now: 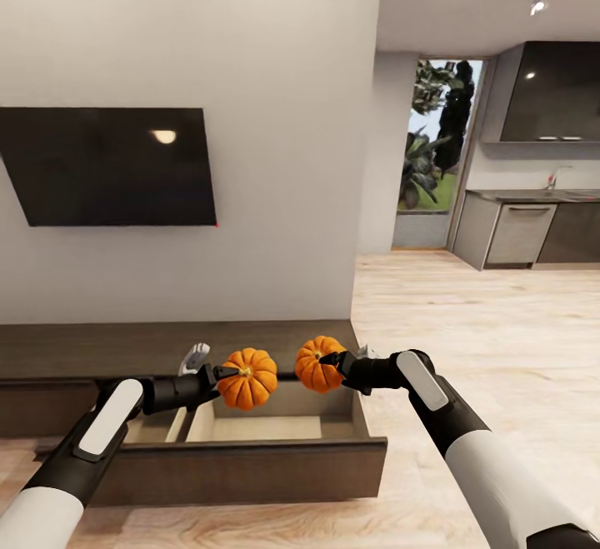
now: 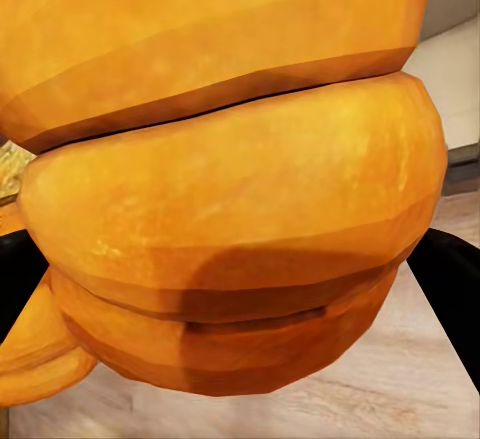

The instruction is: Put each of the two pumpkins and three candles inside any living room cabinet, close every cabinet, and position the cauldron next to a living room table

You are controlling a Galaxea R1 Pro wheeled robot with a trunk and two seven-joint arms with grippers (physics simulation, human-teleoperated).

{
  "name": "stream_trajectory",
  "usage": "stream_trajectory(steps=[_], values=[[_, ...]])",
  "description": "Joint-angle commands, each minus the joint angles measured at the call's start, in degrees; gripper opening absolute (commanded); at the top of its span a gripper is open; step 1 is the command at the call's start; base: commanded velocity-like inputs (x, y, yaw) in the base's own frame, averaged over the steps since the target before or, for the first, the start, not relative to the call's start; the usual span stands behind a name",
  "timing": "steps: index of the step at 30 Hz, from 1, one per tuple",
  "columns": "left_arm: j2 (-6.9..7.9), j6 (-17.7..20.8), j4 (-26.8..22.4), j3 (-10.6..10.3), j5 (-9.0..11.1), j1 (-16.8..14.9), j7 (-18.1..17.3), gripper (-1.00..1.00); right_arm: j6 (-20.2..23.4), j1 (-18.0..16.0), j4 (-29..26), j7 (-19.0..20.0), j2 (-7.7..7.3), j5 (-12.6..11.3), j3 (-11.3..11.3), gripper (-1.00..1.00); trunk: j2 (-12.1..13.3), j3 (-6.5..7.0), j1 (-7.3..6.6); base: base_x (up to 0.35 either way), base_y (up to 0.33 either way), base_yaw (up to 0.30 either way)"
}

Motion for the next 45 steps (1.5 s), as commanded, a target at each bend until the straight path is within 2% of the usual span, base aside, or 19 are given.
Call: stream_trajectory(steps=[1,10,31,34,42,45], values=[[0.06,0.1,0.0,-0.1,-0.3,0.0,-0.3,-1.00,-0.1,-0.1,-0.1,-0.6,-0.06,-0.7,0.2,-1.00,0.0,-0.07,0.01,0.121,0.000,0.000],[0.16,0.0,0.0,0.0,-0.2,0.0,-0.3,-1.00,-2.5,0.0,-0.3,-0.6,-0.06,-0.2,0.4,-1.00,0.0,-0.07,0.01,0.055,0.044,0.000],[0.24,-0.1,0.0,0.0,-0.2,0.0,-0.3,-1.00,-2.7,0.0,-0.3,-0.5,-0.06,-0.1,0.5,-1.00,0.0,-0.07,0.01,0.021,0.012,0.000],[0.22,-0.1,0.0,0.1,-0.2,0.0,-0.3,-1.00,-2.7,0.0,-0.2,-0.5,-0.06,-0.1,0.6,-1.00,-1.2,-0.60,0.67,0.000,0.000,0.000],[0.26,-0.3,1.5,0.1,-0.2,0.0,-0.3,-1.00,-2.7,0.0,-0.2,-0.5,-0.06,-0.2,0.6,-1.00,-1.2,-0.60,0.67,0.000,0.000,0.000],[0.28,-0.4,1.8,0.1,-0.2,0.0,-0.3,-1.00,-2.7,0.0,-0.2,-0.5,-0.06,-0.2,0.7,-1.00,-2.4,-1.14,1.33,0.000,0.000,0.000]])
